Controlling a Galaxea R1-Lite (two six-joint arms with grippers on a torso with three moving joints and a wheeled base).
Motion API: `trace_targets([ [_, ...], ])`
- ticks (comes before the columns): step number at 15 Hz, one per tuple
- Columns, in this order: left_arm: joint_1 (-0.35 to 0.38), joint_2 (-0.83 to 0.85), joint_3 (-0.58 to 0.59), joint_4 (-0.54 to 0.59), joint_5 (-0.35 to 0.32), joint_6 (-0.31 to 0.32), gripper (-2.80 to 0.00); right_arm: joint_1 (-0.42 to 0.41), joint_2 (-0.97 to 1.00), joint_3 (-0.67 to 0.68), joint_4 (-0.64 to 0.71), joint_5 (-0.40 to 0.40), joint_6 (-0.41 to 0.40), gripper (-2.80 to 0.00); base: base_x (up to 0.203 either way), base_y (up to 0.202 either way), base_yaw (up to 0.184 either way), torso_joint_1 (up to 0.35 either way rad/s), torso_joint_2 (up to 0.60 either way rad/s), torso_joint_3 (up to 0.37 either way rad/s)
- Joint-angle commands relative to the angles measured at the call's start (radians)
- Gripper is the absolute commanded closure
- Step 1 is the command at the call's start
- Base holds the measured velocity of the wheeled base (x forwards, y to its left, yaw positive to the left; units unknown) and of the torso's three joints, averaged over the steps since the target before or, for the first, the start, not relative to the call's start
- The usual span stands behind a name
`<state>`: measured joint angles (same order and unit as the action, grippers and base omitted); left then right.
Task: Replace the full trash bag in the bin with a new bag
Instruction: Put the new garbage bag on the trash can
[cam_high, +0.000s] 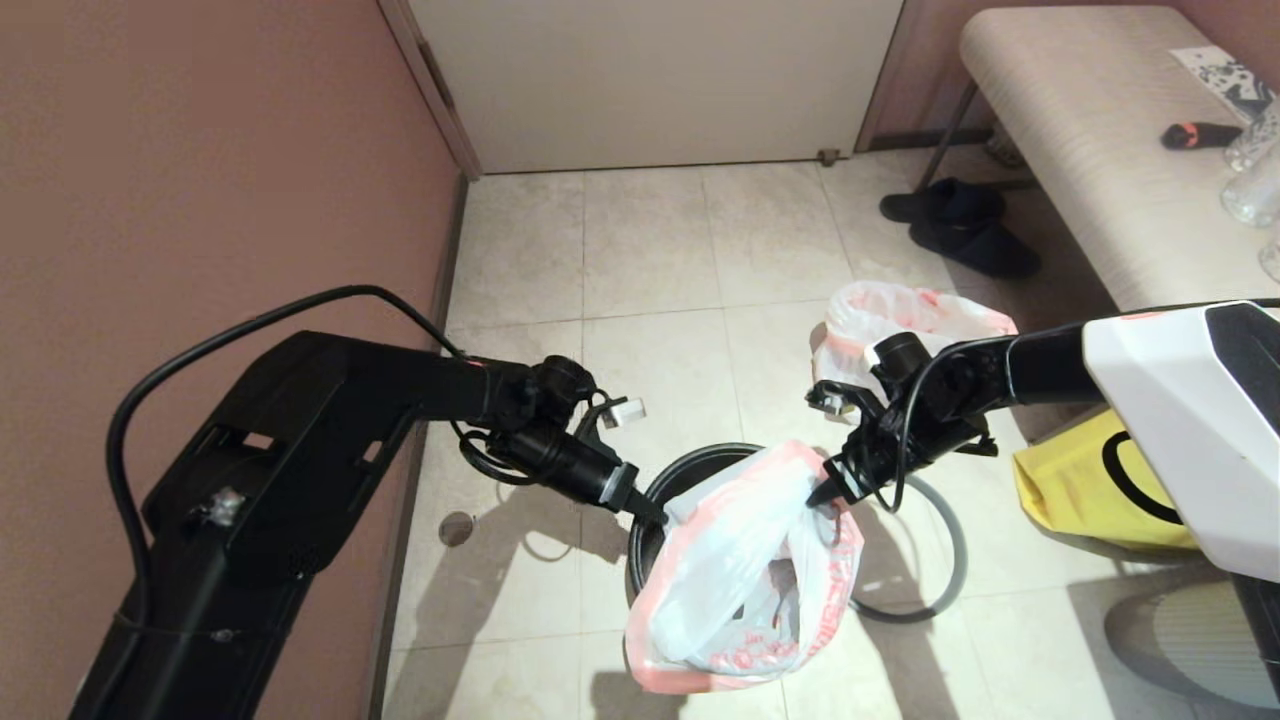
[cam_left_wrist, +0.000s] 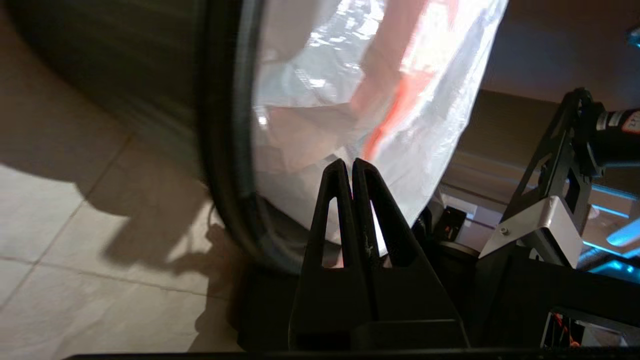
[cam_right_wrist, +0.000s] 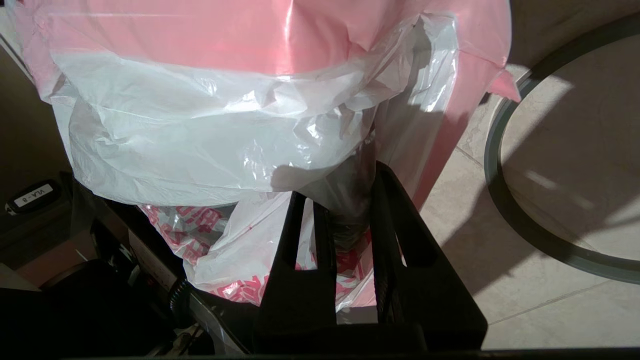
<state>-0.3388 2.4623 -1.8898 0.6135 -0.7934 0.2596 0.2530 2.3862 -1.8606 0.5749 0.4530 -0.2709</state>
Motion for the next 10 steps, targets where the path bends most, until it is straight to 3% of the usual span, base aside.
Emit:
trace_targets([
  [1, 0.03, -0.013, -0.021, 0.002, 0.0, 0.001, 0.0, 0.0, -0.003, 0.002, 0.004, 0.003, -0.003, 0.0, 0.0, 0.0, 0.0, 0.0, 0.0, 0.0],
  [3, 0.048, -0.013, -0.05, 0.004, 0.023, -0.001, 0.0, 0.002, -0.004, 0.003, 0.005, 0.004, -0.004, 0.0, 0.0, 0.0, 0.0, 0.0, 0.0, 0.0],
  [8, -0.011, 0.0, -0.03, 0.008, 0.022, -0.023, 0.0, 0.002, -0.011, 0.017, 0.006, 0.004, -0.016, 0.0, 0.0, 0.0, 0.0, 0.0, 0.0, 0.0],
  [10, -0.027, -0.011, -0.01, 0.013, 0.016, -0.026, 0.0, -0.003, -0.021, 0.027, 0.005, 0.039, -0.032, 0.0, 0.0, 0.0, 0.0, 0.0, 0.0, 0.0],
])
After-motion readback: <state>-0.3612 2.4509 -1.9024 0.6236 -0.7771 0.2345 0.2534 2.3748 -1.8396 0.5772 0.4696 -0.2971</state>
